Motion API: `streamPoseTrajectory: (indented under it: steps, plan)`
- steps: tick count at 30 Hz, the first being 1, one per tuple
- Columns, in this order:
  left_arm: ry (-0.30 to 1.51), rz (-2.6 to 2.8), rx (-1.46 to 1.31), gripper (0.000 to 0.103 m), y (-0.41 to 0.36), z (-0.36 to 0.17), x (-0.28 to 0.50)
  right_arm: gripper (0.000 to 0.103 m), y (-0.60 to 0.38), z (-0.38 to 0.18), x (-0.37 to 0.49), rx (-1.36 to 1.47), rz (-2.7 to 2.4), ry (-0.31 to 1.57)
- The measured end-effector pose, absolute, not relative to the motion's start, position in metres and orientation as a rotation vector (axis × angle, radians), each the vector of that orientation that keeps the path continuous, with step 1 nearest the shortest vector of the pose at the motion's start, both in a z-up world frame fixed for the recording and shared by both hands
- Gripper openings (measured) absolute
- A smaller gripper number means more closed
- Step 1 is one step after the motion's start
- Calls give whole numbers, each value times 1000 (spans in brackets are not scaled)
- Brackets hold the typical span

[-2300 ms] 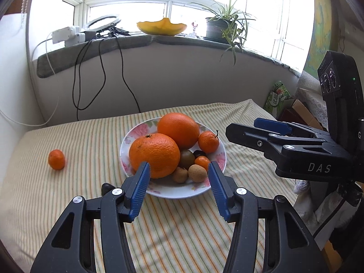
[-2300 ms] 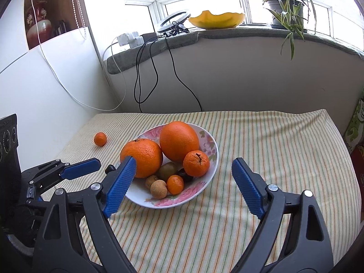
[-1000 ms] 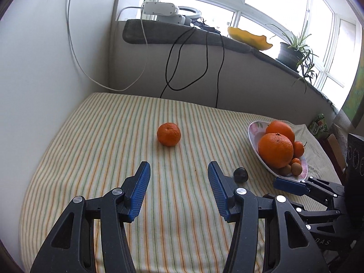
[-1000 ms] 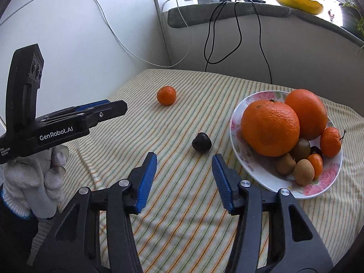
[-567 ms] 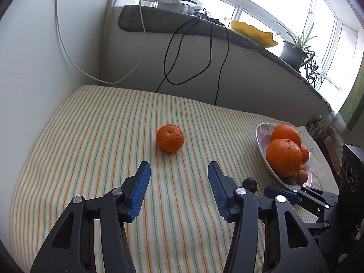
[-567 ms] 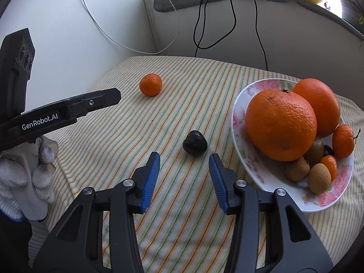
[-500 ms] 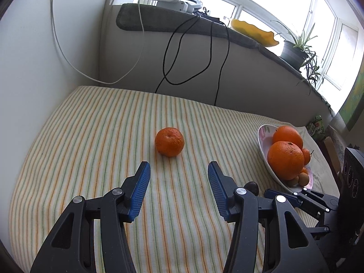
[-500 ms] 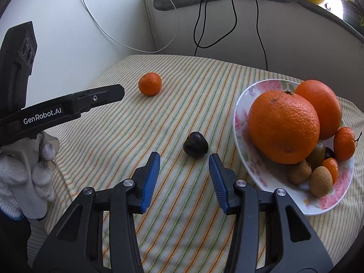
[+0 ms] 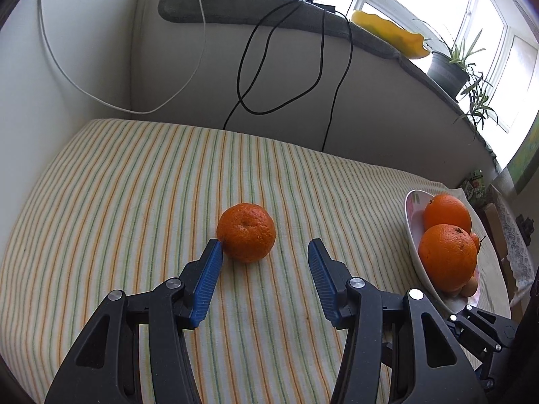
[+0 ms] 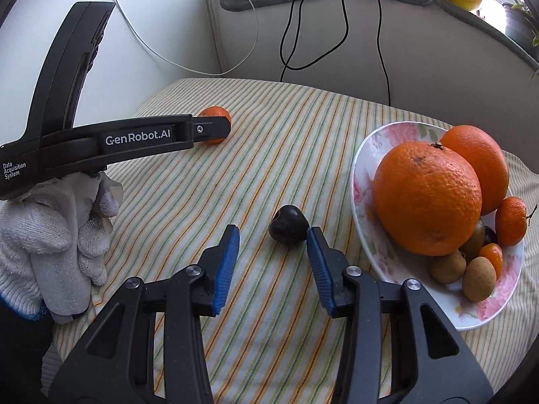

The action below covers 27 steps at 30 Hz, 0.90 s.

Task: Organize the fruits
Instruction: 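Move the left tool to the loose tangerine while the right tool approaches the dark plum, then close the left tool on the tangerine while the right tool grasps the dark plum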

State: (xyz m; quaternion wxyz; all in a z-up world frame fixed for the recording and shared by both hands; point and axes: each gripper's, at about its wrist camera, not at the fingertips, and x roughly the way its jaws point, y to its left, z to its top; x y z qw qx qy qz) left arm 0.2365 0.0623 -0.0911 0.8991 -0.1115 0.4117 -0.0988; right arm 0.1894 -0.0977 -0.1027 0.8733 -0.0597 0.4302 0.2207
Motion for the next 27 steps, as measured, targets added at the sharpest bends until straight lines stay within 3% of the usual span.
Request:
streamPoseTrajectory:
  steps: [10, 14, 27]
  plan:
    - [873, -191, -250, 51, 68, -97, 249, 37, -97, -105, 194, -137, 431, 901]
    - [886, -164, -262, 38, 71, -101, 253, 24, -103, -105, 195, -113, 409, 908]
    - [867, -165, -270, 37, 73, -102, 251, 23, -108, -104, 195, -87, 420, 901]
